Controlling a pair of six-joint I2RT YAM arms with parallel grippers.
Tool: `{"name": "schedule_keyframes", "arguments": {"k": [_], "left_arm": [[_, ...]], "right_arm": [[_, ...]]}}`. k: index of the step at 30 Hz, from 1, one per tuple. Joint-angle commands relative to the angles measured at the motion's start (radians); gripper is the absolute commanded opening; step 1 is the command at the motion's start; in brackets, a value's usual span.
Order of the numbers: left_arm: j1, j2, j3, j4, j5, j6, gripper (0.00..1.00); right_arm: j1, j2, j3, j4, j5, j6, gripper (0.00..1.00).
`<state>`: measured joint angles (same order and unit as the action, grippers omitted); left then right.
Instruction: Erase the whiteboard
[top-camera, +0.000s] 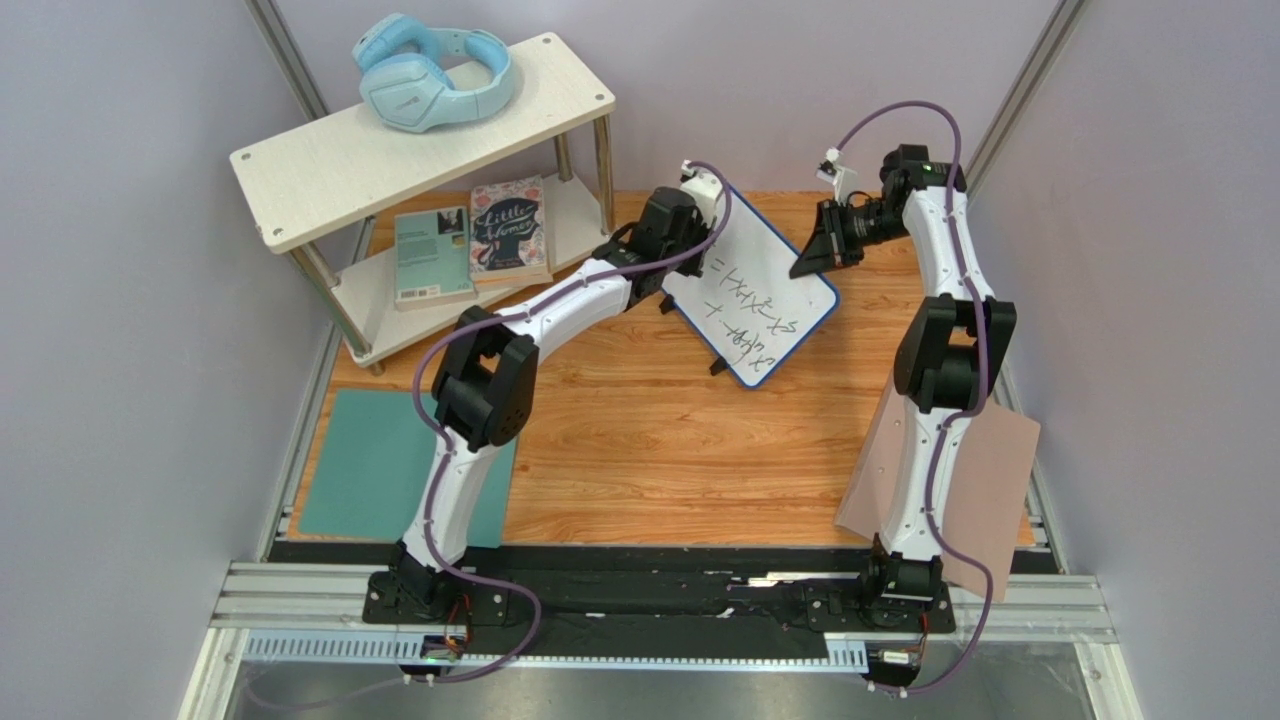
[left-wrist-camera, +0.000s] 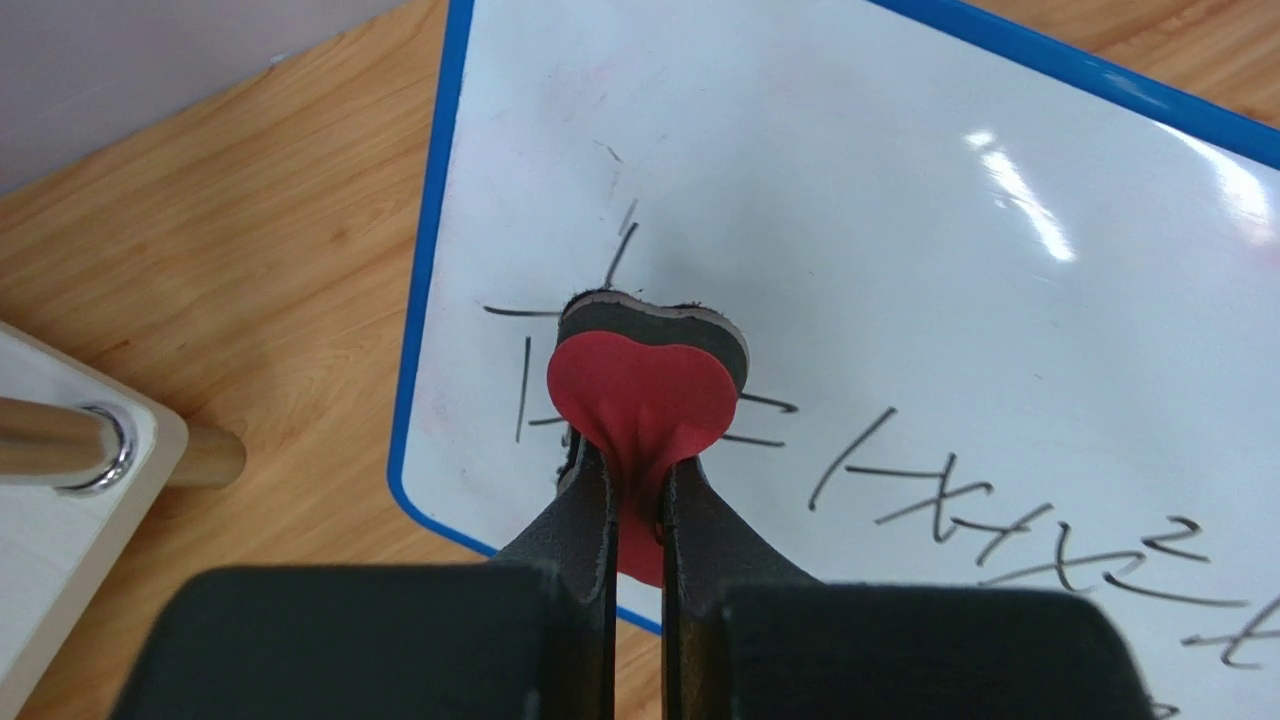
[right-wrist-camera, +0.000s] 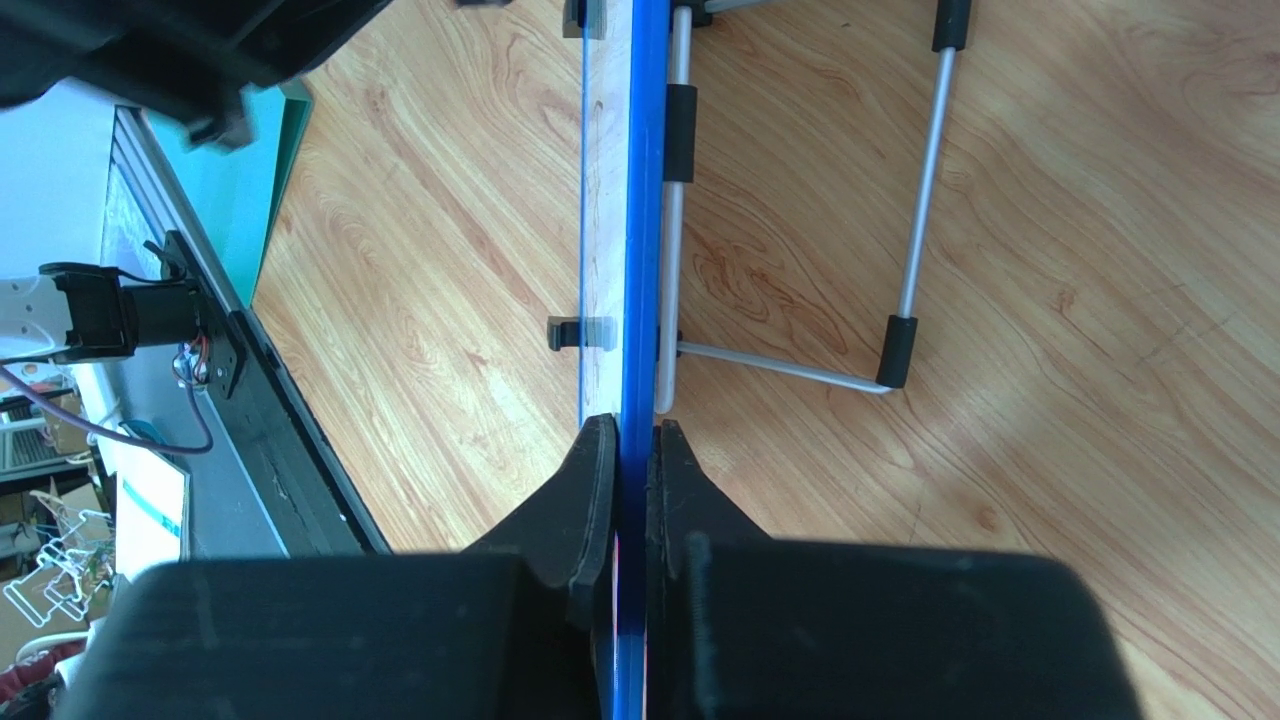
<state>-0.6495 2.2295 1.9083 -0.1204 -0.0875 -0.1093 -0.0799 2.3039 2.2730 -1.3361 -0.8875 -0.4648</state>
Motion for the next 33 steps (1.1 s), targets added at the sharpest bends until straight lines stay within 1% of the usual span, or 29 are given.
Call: {"name": "schedule_keyframes", "arguments": {"k": [1, 3, 5, 6, 7, 10, 11, 14, 17, 19, 22, 25, 27, 30, 33], "left_arm": [[0.062, 0.073, 0.087, 0.077, 0.045, -0.084, 0.0], [0.079, 0.091, 0.106, 0.099, 0.074, -0.089, 0.0], [0.077, 0.111, 0.116, 0.114, 0.08, -0.054, 0.0], [0.079, 0.116, 0.118, 0.114, 0.127, -0.049, 0.0], [0.076, 0.122, 0.118, 0.145, 0.146, -0.047, 0.0], [0.065, 0.124, 0.103, 0.163, 0.238, -0.032, 0.0], [0.059, 0.125, 0.091, 0.169, 0.274, -0.008, 0.0], [0.024, 0.119, 0.066, 0.169, 0.301, 0.038, 0.0], [-0.013, 0.108, 0.045, 0.172, 0.308, 0.051, 0.0], [-0.027, 0.108, 0.043, 0.173, 0.318, 0.045, 0.0], [-0.045, 0.11, 0.047, 0.162, 0.341, -0.006, 0.0], [-0.062, 0.107, 0.035, 0.165, 0.397, -0.091, 0.0], [-0.085, 0.102, 0.031, 0.157, 0.426, -0.107, 0.0], [-0.13, 0.088, 0.012, 0.136, 0.431, -0.116, 0.0], [-0.163, 0.078, -0.011, 0.098, 0.391, -0.099, 0.0]], "right_arm": [[0.034, -0.011, -0.036, -0.046, 0.156, -0.156, 0.0], [0.035, -0.04, -0.064, -0.026, 0.153, -0.146, 0.0], [0.035, -0.055, -0.081, -0.005, 0.153, -0.135, 0.0], [0.037, -0.064, -0.084, 0.006, 0.15, -0.133, 0.0], [0.037, -0.069, -0.087, 0.009, 0.145, -0.129, 0.0], [0.04, -0.08, -0.095, 0.018, 0.137, -0.12, 0.0], [0.043, -0.078, -0.095, 0.023, 0.139, -0.115, 0.0], [0.049, -0.077, -0.095, 0.023, 0.14, -0.113, 0.0], [0.06, -0.075, -0.093, 0.025, 0.15, -0.113, 0.0], [0.062, -0.074, -0.087, 0.023, 0.159, -0.11, 0.0], [0.065, -0.067, -0.076, 0.023, 0.157, -0.106, 0.0], [0.068, -0.06, -0.061, 0.021, 0.144, -0.098, 0.0], [0.068, -0.055, -0.056, 0.028, 0.137, -0.087, 0.0], [0.066, -0.052, -0.058, 0.034, 0.125, -0.074, 0.0], [0.066, -0.054, -0.064, 0.038, 0.119, -0.071, 0.0]]}}
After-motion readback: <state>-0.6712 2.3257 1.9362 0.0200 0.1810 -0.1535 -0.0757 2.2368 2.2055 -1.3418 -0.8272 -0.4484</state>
